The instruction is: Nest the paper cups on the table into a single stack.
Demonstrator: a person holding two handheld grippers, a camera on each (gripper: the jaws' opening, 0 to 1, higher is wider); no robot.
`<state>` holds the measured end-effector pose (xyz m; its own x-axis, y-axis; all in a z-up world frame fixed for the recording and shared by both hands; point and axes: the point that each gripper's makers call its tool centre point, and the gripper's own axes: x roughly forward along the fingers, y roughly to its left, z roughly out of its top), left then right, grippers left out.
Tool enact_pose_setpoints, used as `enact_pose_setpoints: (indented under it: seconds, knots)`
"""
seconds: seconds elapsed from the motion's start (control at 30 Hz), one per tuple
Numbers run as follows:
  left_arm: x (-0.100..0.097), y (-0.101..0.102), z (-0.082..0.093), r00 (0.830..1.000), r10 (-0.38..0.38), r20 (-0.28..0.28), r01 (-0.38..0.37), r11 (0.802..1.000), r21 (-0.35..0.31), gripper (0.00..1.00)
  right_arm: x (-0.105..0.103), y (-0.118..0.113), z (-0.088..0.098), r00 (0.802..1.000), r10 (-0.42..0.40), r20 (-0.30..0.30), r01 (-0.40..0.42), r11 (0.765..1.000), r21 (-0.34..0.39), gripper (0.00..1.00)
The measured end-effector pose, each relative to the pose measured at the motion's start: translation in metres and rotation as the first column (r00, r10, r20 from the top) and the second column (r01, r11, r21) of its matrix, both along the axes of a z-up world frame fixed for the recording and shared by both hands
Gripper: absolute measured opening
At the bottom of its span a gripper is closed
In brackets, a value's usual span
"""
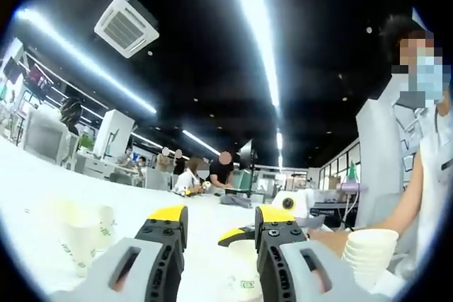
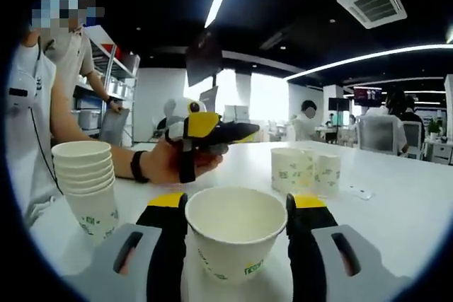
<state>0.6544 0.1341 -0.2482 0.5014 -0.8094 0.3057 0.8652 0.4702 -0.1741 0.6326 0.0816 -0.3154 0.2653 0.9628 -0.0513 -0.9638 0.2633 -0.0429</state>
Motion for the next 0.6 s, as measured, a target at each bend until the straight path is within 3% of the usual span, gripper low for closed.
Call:
enact_pose_setpoints:
  seconds: [0.2, 0.6]
  knots:
    - [0.004, 0.007, 0.0, 1.0, 0.027, -0.003, -0.027, 1.0, -0.01, 0.39, -0.001, -0.005, -0.007, 1.0, -0.004, -0.009, 0.004, 0.999, -0.032, 0.66]
    - [0.005, 0.011, 0.002, 0.999, 0.041, 0.002, -0.041, 0.999, -0.023, 0.38, 0.003, -0.014, -0.018, 0.999, -0.005, -0.054, 0.001, 0.998, -0.057, 0.61]
